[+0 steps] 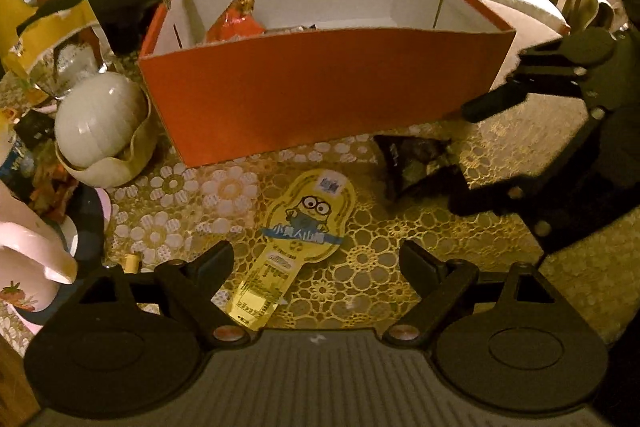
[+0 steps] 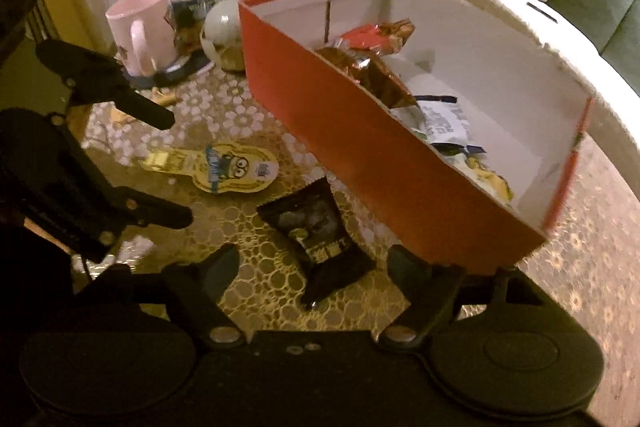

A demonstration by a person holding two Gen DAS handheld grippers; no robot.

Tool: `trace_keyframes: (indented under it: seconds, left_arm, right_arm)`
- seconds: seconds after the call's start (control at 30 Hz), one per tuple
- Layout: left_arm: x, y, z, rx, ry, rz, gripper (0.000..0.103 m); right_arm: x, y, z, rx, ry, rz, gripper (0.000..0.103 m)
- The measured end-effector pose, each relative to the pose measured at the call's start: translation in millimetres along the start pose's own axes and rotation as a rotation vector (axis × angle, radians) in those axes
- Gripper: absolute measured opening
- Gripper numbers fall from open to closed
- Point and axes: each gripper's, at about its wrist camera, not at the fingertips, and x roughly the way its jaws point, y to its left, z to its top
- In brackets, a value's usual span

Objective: Organize snacks
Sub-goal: 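Grasp the yellow Minion lollipop packet with the left tool while the right tool grasps the black candy bag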

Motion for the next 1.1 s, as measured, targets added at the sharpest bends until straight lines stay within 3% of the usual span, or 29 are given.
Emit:
trace_keyframes:
  seconds: [0.5, 0.67, 0.8, 1.1]
  left_arm:
    - [25, 6, 15, 0.019, 0.039, -0.023, 0.090]
    - [35, 11, 22, 0.006, 0.069, -0.042, 0.090]
    - [40, 14, 25, -0.008, 0.083, -0.051, 0.090]
    - [41, 6, 26, 0.020, 0.081, 0.017, 0.068]
  right_arm:
    - [37, -5, 8, -0.036, 0.047, 0.019, 0.061]
    - [34, -3, 7, -0.009, 0.039, 0.028, 0.041]
    - [31, -1, 4, 0.023, 0.029, 0.027, 0.037]
    - [23, 2, -3, 0.112, 0.004, 0.020, 0.035]
